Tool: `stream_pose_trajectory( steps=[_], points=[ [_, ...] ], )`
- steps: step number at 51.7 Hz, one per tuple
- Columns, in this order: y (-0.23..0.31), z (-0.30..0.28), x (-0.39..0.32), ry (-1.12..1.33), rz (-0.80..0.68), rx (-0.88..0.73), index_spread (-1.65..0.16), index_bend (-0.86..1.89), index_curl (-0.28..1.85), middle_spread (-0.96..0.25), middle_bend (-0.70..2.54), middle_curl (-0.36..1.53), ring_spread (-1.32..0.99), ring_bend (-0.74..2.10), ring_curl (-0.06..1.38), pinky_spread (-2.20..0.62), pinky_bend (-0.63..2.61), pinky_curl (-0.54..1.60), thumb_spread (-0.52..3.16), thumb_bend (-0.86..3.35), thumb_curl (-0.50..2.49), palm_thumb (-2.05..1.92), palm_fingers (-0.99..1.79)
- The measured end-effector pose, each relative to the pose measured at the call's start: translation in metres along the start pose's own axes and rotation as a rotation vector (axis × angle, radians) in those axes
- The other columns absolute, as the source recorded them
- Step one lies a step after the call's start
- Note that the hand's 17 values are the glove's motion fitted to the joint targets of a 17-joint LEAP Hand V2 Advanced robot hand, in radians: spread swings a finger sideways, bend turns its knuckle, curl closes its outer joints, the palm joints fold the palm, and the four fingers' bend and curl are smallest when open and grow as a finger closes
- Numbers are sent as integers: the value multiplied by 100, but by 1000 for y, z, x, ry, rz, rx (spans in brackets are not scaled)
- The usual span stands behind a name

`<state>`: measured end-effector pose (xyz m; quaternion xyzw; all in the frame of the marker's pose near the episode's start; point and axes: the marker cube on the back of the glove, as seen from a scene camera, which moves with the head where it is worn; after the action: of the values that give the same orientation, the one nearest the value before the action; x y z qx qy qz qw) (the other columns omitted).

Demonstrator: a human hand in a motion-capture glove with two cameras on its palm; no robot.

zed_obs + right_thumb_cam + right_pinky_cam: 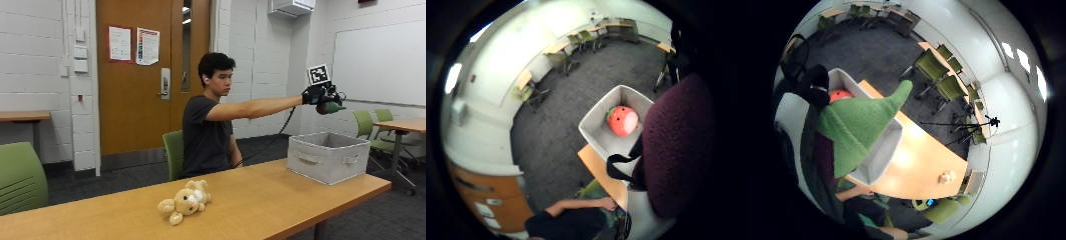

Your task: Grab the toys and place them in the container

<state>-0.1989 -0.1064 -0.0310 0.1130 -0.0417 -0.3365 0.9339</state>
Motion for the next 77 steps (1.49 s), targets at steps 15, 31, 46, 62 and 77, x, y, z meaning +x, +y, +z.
stream_pose_trajectory(
  steps=[15, 31, 46, 62, 77],
  points=[
    [-13, 20, -47, -20, 396, -134, -48, -5, 110, -18, 35, 61, -21, 71, 36, -10, 101, 38, 96, -13, 62, -13, -33],
    [86, -17, 30, -15, 236, -133, -38, 6, 68, -10, 34, 55, -17, 55, 29, -4, 80, 32, 98, -11, 39, -13, -18],
    [236, -62, 174, 229, 533, -120, -37, 17, 57, -13, 37, 52, -25, 47, 27, -4, 62, 28, 99, -10, 27, -12, -2],
    [366, -80, 263, 239, 732, -122, -37, 19, 53, -16, 39, 50, -30, 41, 27, -4, 52, 28, 100, -8, 21, -11, -1],
    [477, -5, 340, 181, 859, -184, -38, 22, 53, -16, 40, 49, -36, 37, 26, -4, 43, 28, 101, -8, 19, -10, 10]
  ],
)
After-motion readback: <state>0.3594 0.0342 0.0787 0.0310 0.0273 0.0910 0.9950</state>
